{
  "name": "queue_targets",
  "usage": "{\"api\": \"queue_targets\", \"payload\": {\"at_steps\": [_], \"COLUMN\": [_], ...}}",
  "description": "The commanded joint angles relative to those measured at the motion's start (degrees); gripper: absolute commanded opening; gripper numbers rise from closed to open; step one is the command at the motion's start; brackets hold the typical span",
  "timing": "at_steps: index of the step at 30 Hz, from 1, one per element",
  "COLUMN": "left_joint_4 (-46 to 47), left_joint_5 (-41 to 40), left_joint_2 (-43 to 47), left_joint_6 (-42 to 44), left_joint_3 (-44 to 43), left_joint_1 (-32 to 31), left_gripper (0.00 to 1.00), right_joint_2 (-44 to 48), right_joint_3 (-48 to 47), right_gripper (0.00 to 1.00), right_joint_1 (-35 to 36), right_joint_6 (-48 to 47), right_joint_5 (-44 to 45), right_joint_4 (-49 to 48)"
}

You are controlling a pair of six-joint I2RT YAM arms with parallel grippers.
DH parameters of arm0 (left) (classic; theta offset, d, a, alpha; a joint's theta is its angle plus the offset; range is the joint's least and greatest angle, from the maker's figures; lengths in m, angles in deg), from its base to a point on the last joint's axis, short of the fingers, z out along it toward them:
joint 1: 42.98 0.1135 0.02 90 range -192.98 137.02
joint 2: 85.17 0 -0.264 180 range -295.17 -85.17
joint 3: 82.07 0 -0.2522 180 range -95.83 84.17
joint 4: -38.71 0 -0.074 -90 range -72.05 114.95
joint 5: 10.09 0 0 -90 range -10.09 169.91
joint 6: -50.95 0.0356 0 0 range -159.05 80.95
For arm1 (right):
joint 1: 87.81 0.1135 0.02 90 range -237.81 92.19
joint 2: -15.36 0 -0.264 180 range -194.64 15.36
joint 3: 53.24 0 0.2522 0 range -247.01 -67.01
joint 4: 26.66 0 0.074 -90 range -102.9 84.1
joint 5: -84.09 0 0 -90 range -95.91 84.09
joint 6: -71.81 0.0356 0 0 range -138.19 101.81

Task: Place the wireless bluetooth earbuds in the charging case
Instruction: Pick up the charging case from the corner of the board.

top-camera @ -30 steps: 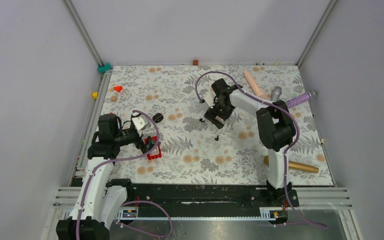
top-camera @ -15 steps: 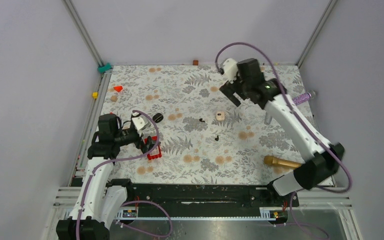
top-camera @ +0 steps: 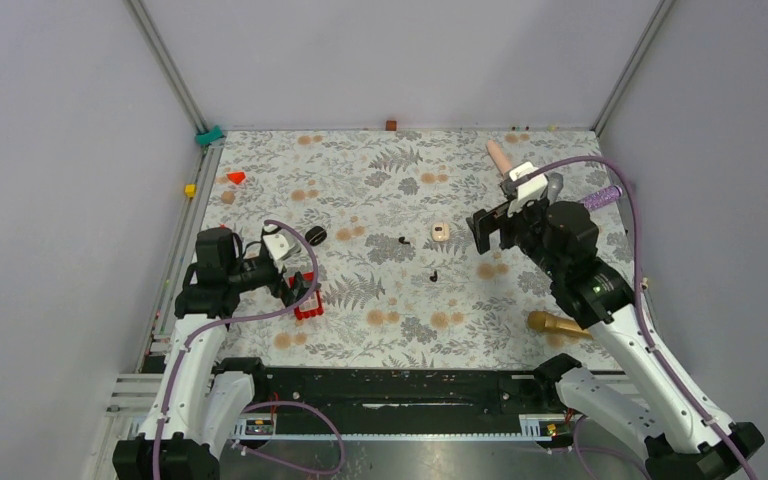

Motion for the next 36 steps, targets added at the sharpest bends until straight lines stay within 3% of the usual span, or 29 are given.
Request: {"api": "queue_targets", "payload": {"at_steps": [1, 7, 16, 21, 36], "left_joint_4": [1.95, 7.13, 2.02, 0.66, -5.89], "left_joint_5": [0.32, -8.93, -25.18, -29.72, -39.93], "left_joint_2": [0.54, -3.77, -28.77, -40.21, -60.28], "left_joint_6": [-0.6, -0.72, 3.54, 3.4, 1.78], "left_joint_3": [-0.79, -4.53, -21.34, -26.77, -38.58], "left_joint_1": [0.3, 0.02, -3.2, -5.48, -12.31], "left_gripper": [0.99, 0.99, 0.99, 0.99, 0.95], "right_joint_2": [2.62, 3.63, 3.38, 2.56, 0.84], "right_joint_3": [2.01, 5.8, 10.26, 10.73, 11.73], "right_gripper": [0.99, 0.99, 0.99, 0.99, 0.99], "right_joint_1": [0.29, 0.29, 0.27, 0.27, 0.27], "right_joint_6": [-0.44, -0.65, -1.1, -0.91, -1.1], "right_joint_5": [-6.23, -10.15, -13.62, -14.74, -16.24], "right_joint_4": [-6.52, -8.79, -13.84, -14.25, -15.04]}}
